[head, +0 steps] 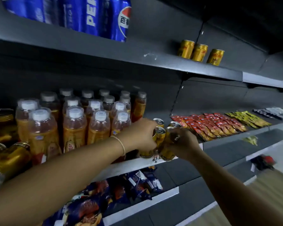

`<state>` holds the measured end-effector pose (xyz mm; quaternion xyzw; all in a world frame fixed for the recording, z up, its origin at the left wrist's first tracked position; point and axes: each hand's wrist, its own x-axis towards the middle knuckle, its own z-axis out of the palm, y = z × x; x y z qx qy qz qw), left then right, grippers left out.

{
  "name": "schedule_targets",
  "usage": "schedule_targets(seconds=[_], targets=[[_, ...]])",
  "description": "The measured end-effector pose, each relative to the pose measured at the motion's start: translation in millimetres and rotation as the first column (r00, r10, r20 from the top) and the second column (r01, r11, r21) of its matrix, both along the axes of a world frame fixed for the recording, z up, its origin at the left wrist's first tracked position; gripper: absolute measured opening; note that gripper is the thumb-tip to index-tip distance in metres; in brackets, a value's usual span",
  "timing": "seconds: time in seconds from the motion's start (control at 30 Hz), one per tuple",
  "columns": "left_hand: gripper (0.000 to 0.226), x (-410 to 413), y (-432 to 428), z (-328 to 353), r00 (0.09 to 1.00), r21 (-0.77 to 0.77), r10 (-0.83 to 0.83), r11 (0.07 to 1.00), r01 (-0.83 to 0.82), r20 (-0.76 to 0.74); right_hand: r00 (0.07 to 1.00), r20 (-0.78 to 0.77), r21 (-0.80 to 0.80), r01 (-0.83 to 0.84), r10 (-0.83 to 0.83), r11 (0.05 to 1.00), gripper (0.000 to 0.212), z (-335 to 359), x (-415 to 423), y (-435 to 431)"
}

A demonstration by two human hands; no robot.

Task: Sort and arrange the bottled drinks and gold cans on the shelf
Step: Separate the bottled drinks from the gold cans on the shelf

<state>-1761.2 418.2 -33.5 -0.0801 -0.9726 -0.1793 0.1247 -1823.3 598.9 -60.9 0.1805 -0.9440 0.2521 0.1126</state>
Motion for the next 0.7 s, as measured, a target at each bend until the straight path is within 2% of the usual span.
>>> schedule_targets(seconds=[0.13, 0.3, 0.43, 0.57, 0.7], targets=[[0.04, -16.5, 14.2, -10.5, 0.996, 0.009, 0.079, 0.997, -0.079, 0.039, 0.994, 0.053, -0.046, -0.092, 0.094, 0.995, 0.028, -16.1, -27.2, 6.1], [0.044, -31.5, 29.2, -23.8, 0.994, -0.003, 0.104, 0.995, -0.103, 0.029, 0.967, 0.018, -0.056, -0.253, 0.254, 0.966, 0.021, -23.4, -51.8, 5.8], [0.04, -40.3, 31.8, -23.4, 0.991, 0.007, 0.134, 0.991, -0.134, 0.022, 0.952, 0.032, -0.023, -0.304, 0.304, 0.952, 0.029, -25.8, -63.3, -0.4], [0.036, -45.7, 29.7, -25.6, 0.984, 0.005, 0.173, 0.985, -0.173, 0.038, 0.945, -0.031, -0.003, -0.325, 0.325, 0.946, 0.04, -31.8, -71.6, -9.2], [0.035, -50.3, 24.8, -29.2, 0.976, -0.011, 0.212, 0.977, -0.212, 0.04, 0.943, -0.086, 0.103, -0.311, 0.32, 0.945, 0.041, -41.0, -80.7, -15.4]])
